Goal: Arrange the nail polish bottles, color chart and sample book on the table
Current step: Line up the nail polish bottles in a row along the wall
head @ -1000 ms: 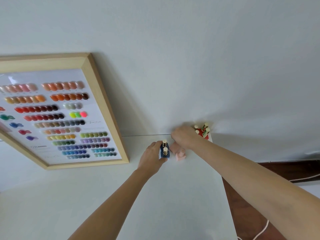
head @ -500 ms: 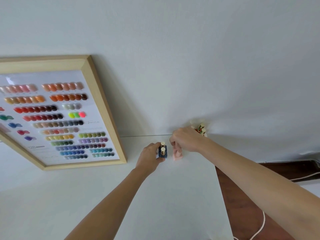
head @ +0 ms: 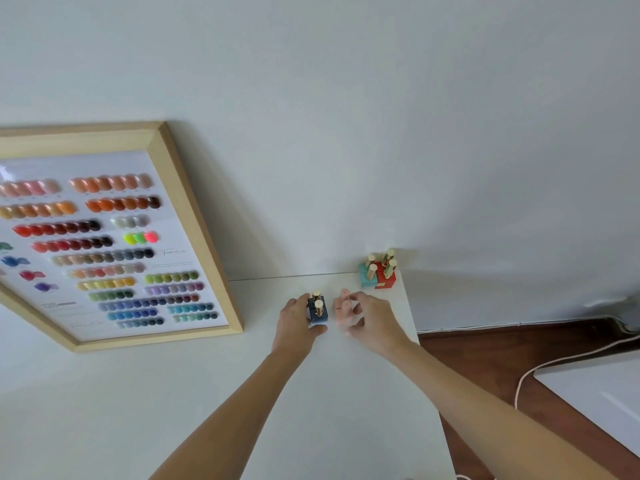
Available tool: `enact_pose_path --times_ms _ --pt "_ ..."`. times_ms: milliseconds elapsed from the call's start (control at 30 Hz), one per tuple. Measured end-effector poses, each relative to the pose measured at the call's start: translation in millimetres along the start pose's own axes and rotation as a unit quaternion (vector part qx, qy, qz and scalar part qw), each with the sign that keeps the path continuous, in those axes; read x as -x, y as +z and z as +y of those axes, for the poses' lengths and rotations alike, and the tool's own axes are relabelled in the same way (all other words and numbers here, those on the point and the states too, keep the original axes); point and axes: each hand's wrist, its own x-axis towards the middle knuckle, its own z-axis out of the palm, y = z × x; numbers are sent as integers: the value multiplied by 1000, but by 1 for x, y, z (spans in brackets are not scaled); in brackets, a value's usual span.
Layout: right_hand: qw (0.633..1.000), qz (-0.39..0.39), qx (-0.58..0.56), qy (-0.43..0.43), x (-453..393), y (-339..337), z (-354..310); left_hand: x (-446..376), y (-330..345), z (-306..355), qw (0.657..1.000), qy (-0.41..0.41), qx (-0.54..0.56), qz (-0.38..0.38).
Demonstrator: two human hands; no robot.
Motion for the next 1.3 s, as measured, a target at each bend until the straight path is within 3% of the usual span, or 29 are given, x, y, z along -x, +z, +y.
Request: enact_pose_path --times_ms 233,533,767,1167,1300 --pt "987 131 -89 28 -3 20 -8 -6 7 8 1000 5 13 15" --pt "981 145 -118 44 -10 21 10 -12 17 18 998 24 0 56" --pt "928 282 -203 134 0 9 39 -15 28 31 994 -21 37 96" --pt "954 238 -169 70 -32 -25 52 -45 33 46 993 -30 47 104" --pt "955 241 -154 73 -36 -25 53 -53 36 48 988 -44 95 114"
